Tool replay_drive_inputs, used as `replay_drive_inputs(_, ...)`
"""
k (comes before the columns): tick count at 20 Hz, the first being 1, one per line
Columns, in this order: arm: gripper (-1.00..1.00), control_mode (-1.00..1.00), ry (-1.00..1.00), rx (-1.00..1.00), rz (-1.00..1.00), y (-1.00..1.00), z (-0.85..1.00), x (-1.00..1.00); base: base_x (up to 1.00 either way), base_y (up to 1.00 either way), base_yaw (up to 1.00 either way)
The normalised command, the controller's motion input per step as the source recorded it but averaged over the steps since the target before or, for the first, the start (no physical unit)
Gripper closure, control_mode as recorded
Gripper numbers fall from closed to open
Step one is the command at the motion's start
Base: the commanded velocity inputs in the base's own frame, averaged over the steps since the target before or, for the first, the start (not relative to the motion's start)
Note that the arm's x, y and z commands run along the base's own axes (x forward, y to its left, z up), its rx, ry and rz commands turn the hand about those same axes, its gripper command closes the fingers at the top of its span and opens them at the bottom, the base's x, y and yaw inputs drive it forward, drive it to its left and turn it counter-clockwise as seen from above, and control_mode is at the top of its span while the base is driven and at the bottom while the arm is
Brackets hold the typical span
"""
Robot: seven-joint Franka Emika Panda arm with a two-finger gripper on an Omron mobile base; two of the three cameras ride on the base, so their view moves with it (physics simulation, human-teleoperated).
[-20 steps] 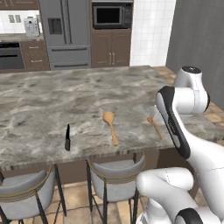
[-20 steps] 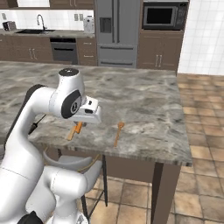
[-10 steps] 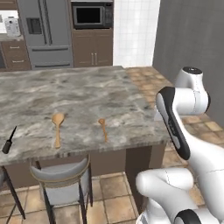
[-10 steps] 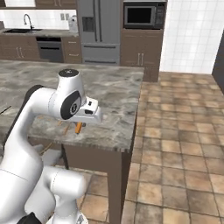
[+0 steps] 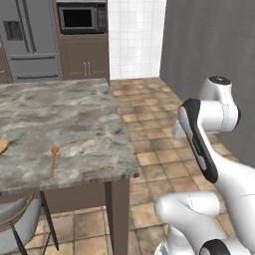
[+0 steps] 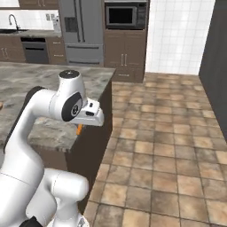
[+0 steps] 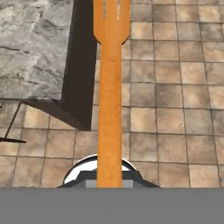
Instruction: Pick up the metallic utensils from the counter and place them in the open drawer. Make sure not to pick up any wooden utensils.
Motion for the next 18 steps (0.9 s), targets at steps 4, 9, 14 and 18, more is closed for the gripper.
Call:
replay_drive_inputs(4,1.0,1.0,0.0,0.0,0.0,0.0,0.0,0.0,0.88,-1.0,0.08)
replay_drive_inputs(9,1.0,1.0,0.0,0.0,0.0,0.0,0.0,0.0,0.98,-1.0,0.21)
replay_drive_inputs(14,1.0,1.0,0.0,0.0,0.0,0.0,0.0,0.0,1.0,-1.0,0.3)
replay_drive_inputs(18,1.0,1.0,0.0,0.0,0.0,0.0,0.0,0.0,1.0,-1.0,0.39)
